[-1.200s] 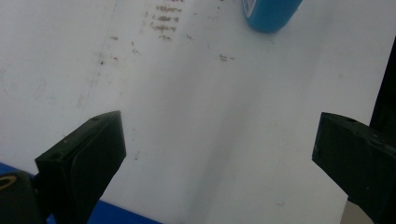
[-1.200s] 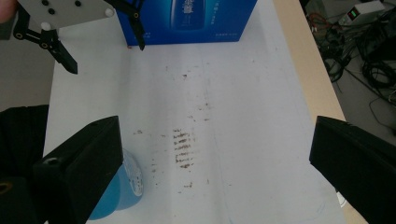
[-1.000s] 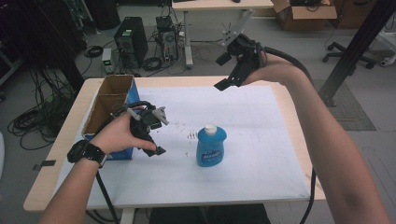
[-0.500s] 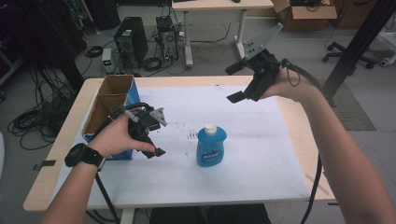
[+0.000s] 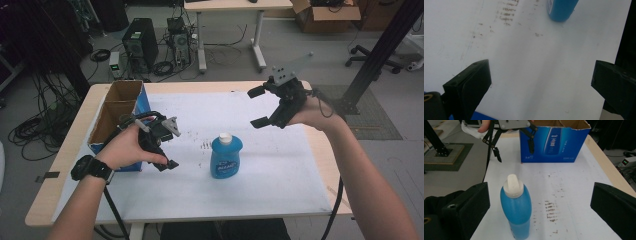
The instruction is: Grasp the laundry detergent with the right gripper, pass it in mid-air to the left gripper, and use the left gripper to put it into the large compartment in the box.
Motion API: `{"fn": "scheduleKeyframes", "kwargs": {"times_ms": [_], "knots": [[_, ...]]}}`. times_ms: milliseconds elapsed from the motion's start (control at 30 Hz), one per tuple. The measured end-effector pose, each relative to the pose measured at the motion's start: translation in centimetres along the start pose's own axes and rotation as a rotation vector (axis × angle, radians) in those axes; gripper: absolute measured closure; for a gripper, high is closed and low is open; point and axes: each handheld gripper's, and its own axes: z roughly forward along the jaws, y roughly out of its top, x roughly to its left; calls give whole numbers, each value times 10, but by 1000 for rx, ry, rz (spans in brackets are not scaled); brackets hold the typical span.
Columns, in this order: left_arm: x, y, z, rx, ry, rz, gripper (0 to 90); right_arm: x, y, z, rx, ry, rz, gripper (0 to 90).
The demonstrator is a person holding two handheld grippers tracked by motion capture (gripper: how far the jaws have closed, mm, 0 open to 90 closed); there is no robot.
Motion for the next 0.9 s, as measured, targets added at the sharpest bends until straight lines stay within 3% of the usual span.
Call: {"fn": "scheduleKeyframes", "kwargs": {"times_ms": [233,900], "knots": [[0,-2,0,-7,-3,-5,32,6,-18,10,-42,16,14,20],[0,-2,5,-12,-22,-7,32,10,-70,46,-65,69,92,16]]}}
